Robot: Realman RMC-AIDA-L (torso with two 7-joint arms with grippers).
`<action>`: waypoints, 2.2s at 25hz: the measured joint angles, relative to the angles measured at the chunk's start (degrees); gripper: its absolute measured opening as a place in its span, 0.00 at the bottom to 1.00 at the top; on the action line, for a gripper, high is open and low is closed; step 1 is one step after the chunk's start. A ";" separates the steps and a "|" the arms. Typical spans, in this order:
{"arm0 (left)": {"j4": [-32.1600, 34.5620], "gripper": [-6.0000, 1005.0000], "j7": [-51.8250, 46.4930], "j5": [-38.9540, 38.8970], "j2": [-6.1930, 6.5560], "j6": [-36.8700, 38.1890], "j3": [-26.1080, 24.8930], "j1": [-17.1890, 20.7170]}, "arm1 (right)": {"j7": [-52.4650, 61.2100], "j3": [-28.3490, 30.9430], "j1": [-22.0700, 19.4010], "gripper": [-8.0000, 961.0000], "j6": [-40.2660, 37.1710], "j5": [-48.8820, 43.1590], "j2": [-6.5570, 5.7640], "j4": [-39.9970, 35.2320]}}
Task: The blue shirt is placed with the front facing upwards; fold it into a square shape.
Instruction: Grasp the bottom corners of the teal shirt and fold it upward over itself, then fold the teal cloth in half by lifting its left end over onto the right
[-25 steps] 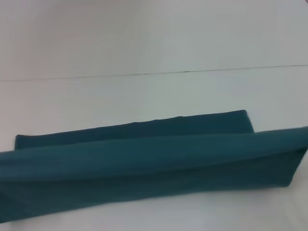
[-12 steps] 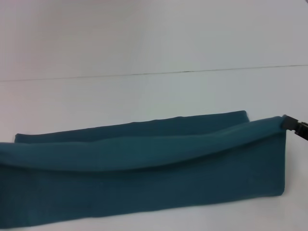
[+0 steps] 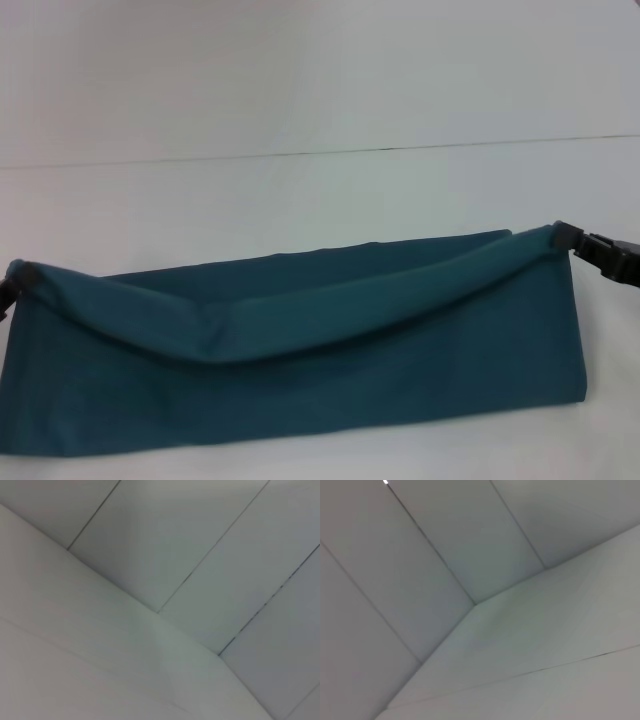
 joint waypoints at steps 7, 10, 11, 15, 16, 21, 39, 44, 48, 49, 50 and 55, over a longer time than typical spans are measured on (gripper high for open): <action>0.04 0.04 -0.73 -0.20 0.03 -6.65 -0.08 -1.79 | -0.02 0.52 1.52 0.06 7.74 0.78 0.05 1.26; 0.18 0.04 -0.97 -0.35 -0.07 -9.35 -0.31 -2.35 | -0.01 0.59 2.40 0.07 10.44 1.31 -0.19 2.33; 0.25 0.04 -0.97 -0.36 -0.07 -9.98 -0.31 -2.52 | -0.01 0.49 2.83 0.07 11.41 1.47 -0.38 2.74; 0.38 0.04 -0.90 -0.38 -0.39 -12.65 -0.32 -3.46 | -0.07 0.21 4.77 0.07 14.57 1.47 -0.85 4.63; 0.35 0.04 -0.86 -0.39 -0.50 -13.19 -0.26 -3.68 | -0.21 0.15 5.31 0.07 15.32 1.37 -0.83 4.95; 0.40 0.04 -0.66 -0.44 -0.70 -15.28 -0.28 -4.33 | -1.32 -0.79 7.39 0.08 18.80 1.17 -0.43 6.93; 0.51 0.09 -0.44 -0.32 -1.85 -19.50 0.09 -4.93 | -1.51 -2.94 8.47 0.10 27.02 3.30 0.66 9.26; 0.46 0.21 -0.43 -0.33 -2.00 -21.55 0.06 -5.07 | -1.49 -2.94 8.60 0.28 29.74 4.65 0.75 10.01; 0.22 0.39 -0.07 -0.41 -2.00 -23.00 -0.07 -5.18 | -2.58 -2.99 8.63 0.47 31.10 6.99 0.75 10.16; 0.11 0.42 0.11 -0.48 -1.99 -23.20 -0.19 -5.23 | -3.41 -3.12 8.64 0.51 31.07 7.84 0.75 10.17; -0.11 0.46 0.38 -0.67 -1.96 -23.33 -0.37 -5.33 | -4.30 -3.23 8.65 0.56 30.96 8.53 0.76 10.17; -0.78 0.63 0.70 -1.34 -1.40 -22.72 -0.30 -6.02 | -8.62 -3.48 9.53 0.75 30.49 9.60 0.76 9.81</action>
